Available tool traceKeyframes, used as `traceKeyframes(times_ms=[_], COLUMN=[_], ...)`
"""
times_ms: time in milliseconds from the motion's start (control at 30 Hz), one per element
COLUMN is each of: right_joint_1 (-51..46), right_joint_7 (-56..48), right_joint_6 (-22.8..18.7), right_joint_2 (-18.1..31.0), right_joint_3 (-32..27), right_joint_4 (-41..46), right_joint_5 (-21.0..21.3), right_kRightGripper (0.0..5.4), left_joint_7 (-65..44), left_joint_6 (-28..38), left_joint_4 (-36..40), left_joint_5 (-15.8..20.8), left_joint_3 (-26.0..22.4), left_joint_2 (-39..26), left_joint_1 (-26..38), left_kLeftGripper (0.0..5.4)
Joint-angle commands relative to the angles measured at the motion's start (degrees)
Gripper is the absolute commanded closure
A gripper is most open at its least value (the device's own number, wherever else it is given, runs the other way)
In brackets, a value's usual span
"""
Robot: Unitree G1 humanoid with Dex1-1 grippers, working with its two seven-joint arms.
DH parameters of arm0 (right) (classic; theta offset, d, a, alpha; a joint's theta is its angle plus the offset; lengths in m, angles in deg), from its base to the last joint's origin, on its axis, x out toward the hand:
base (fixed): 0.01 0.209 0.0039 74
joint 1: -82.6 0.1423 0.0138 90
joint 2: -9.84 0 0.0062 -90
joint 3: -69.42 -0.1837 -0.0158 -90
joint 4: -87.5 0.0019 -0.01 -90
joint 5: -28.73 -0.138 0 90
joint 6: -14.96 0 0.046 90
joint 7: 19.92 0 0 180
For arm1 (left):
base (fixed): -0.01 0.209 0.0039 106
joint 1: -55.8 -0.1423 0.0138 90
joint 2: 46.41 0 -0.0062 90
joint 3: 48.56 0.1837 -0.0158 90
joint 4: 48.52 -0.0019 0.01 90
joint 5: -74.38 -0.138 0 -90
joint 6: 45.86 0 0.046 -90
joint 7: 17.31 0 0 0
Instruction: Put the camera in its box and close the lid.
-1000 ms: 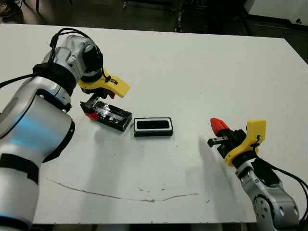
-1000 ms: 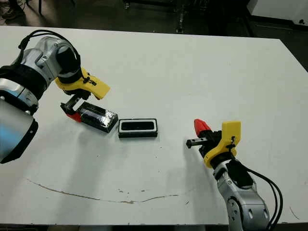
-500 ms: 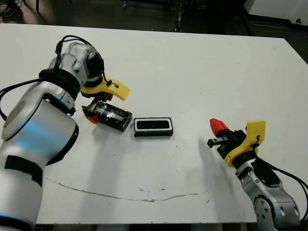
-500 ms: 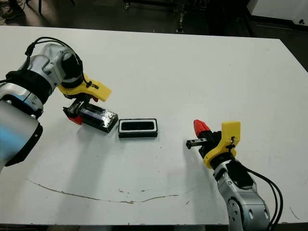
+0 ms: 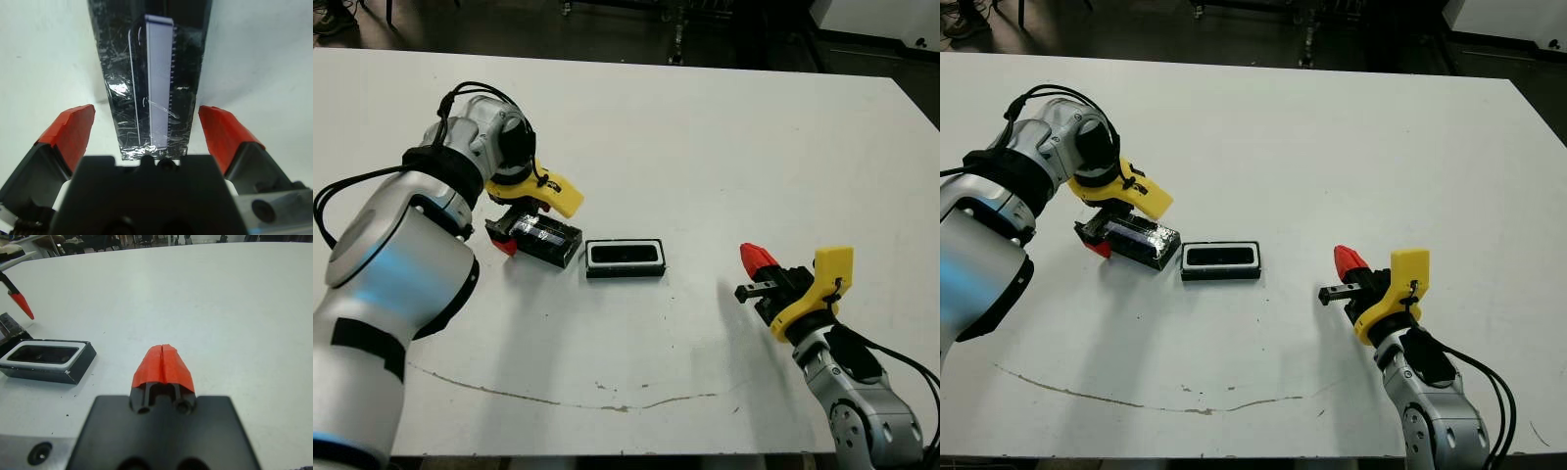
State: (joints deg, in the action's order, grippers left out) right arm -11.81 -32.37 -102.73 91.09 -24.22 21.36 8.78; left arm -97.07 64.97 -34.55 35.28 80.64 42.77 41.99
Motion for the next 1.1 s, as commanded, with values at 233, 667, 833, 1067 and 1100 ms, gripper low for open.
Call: traceKeyframes(times_ms=[233,667,833,1067,1100], right_joint_1=[-1.24,-2.03,-1.92,-1.84,-1.82], right_joint_7=[-0.17,0.21,-0.19,0.61,0.78], right_joint_6=[-0.05,0.22,0.82,-0.09,-0.41], right_joint_2=[0.54,0.37,0.27,0.2,0.19], right_joint_3=[-0.53,-0.76,-0.8,-0.76,-0.77], right_joint_4=[0.17,0.52,0.01,0.47,0.57], right_joint_5=[-0.36,-0.15,-0.3,-0.32,-0.4], right_kRightGripper=[5.4,5.4,5.4,5.4,5.4], left_joint_7=[1.9,-1.0,-5.73,-7.73,-7.87], left_joint_6=[-9.45,-7.18,-10.87,-9.55,-9.58], left_joint_4=[-1.66,-2.65,-3.08,-2.58,-2.61], left_joint_5=[-2.06,-1.69,0.72,-0.25,-0.34], left_joint_3=[0.64,-0.3,-3.59,-2.26,-2.08], left_joint_2=[2.09,2.73,2.68,2.78,2.79], left_joint_1=[-1.11,-3.97,-4.21,-4.02,-3.97], left_kLeftGripper=[0.02,0.82,1.55,2.23,2.23])
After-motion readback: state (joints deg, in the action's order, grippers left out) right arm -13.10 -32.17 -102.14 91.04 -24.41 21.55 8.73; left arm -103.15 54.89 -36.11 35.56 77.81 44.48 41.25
